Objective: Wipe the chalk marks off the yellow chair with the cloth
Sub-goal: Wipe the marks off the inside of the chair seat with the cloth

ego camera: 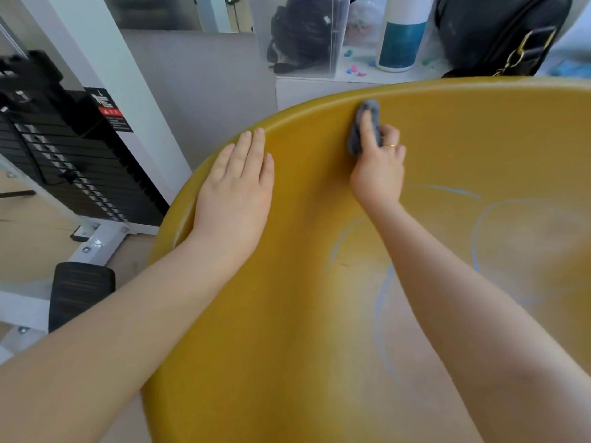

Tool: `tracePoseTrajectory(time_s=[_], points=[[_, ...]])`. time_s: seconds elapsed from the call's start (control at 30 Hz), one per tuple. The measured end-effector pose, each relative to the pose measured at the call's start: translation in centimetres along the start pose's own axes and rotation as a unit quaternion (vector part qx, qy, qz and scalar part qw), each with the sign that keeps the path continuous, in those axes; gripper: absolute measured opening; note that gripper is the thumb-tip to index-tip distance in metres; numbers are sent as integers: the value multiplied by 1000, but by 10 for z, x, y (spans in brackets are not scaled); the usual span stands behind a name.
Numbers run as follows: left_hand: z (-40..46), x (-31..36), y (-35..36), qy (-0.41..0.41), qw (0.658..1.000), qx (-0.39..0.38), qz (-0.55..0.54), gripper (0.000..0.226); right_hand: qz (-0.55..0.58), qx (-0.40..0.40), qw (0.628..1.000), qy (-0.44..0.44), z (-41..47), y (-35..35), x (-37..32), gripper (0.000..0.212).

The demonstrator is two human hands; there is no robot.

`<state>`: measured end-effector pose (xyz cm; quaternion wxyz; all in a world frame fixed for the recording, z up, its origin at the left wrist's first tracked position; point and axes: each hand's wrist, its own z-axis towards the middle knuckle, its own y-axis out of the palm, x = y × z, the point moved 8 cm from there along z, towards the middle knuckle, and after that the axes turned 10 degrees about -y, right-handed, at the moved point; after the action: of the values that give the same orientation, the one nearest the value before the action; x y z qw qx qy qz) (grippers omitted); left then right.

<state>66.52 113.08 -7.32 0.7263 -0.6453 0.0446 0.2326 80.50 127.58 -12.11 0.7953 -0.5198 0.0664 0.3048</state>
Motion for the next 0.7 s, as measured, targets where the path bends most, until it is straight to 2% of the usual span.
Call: tracePoseTrajectory(time_s=[0.07, 0.2, 0.27, 0.4, 0.5, 0.6, 0.7], points=[[-5, 4, 10, 24, 998, -41, 43, 63, -17, -10, 999, 39, 1, -2, 21, 78], [-19, 10, 41, 78, 972, -144, 171, 118, 3, -62, 996, 66, -12, 10, 19, 77], [-25, 11, 48, 88, 960, -167, 206, 131, 24, -94, 995, 35, -35, 28, 0, 72], [-33, 15, 49, 107, 947, -177, 244, 136, 73, -175, 981, -46, -105, 63, -49, 72], [-43, 15, 51, 113, 943, -183, 252, 134, 118, -205, 967, -99, -161, 66, -78, 69], [-53, 16, 58, 104, 939, -200, 260, 130, 154, -197, 957, -143, -203, 61, -91, 62], [-55, 17, 58, 98, 942, -202, 250, 129, 142, -175, 963, -147, -203, 63, -89, 67]])
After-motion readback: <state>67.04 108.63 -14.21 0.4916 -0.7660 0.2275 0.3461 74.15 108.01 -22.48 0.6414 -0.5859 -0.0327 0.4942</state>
